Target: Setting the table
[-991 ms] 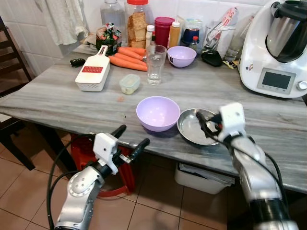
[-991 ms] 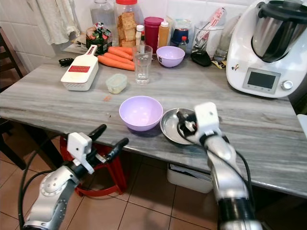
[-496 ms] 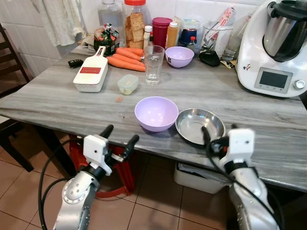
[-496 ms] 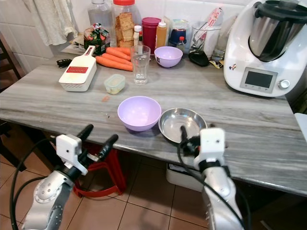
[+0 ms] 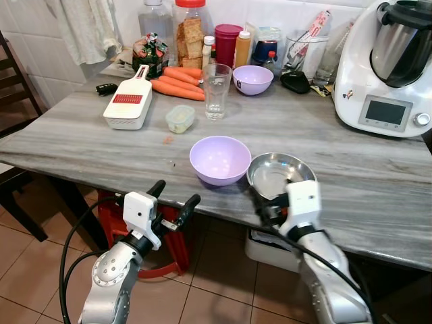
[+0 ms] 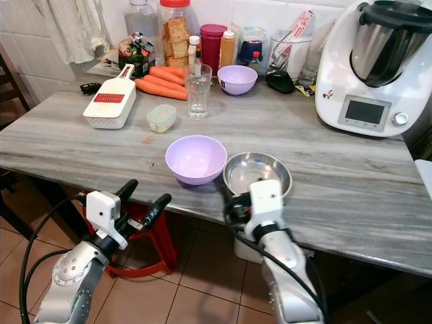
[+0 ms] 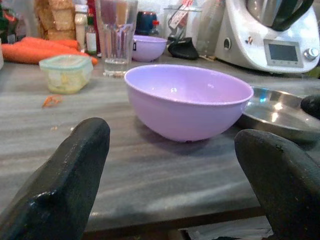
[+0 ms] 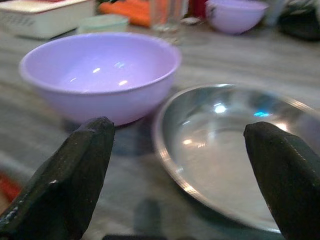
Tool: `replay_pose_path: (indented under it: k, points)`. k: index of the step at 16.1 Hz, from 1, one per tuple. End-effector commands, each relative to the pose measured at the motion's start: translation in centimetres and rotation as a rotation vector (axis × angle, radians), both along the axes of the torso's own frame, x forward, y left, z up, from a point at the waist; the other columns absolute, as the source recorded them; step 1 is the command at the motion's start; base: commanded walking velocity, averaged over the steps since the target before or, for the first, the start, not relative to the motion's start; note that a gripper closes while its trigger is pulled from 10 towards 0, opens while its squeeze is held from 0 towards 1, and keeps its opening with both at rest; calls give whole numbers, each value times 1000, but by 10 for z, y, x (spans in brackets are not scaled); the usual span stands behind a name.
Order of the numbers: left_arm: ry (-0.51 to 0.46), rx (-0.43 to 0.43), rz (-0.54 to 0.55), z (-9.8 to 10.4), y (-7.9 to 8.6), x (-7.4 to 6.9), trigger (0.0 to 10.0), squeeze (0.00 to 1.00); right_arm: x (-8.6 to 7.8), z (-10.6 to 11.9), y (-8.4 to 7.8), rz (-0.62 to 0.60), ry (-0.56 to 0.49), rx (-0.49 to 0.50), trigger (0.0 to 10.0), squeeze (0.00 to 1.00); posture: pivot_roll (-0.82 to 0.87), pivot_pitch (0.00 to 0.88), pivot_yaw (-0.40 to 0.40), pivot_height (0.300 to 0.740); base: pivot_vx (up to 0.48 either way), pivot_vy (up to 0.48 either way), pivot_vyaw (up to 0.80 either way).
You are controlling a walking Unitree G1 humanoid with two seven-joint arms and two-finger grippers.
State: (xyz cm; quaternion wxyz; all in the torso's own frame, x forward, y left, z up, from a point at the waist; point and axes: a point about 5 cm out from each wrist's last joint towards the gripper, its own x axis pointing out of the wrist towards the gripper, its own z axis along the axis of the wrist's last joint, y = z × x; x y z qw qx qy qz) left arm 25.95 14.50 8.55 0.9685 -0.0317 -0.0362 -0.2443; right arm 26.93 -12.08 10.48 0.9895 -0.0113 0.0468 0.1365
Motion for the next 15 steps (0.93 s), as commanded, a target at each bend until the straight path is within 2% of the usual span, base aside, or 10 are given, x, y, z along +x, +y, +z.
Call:
replay_pose_path:
  k: [1,4,6,9,11,15]
  points:
    - [10,3,7,-2,2,1,10000,0,2,-1,9,50,20,5,10000,0,14,0,-40,740,0,0,0]
    - [16,27,55,-6,13,-1,10000,0,5,-5,27,157,48,15,10000,0,25,0,-45,740,0,0,0]
    - [27,35,148,-9,28,0,10000,0,4,-10,41,292,95,51,10000,0,29,0,-46,740,0,0,0]
    - [28,34,155,-9,30,0,10000,0,3,-12,53,412,120,67,10000,0,34,0,-46,740,0,0,0]
    - [18,35,156,-6,28,1,10000,0,11,-9,61,486,106,62,10000,0,36,0,-44,740,0,0,0]
    - [11,25,145,-3,22,2,10000,0,35,2,62,500,57,37,10000,0,42,0,-44,740,0,0,0]
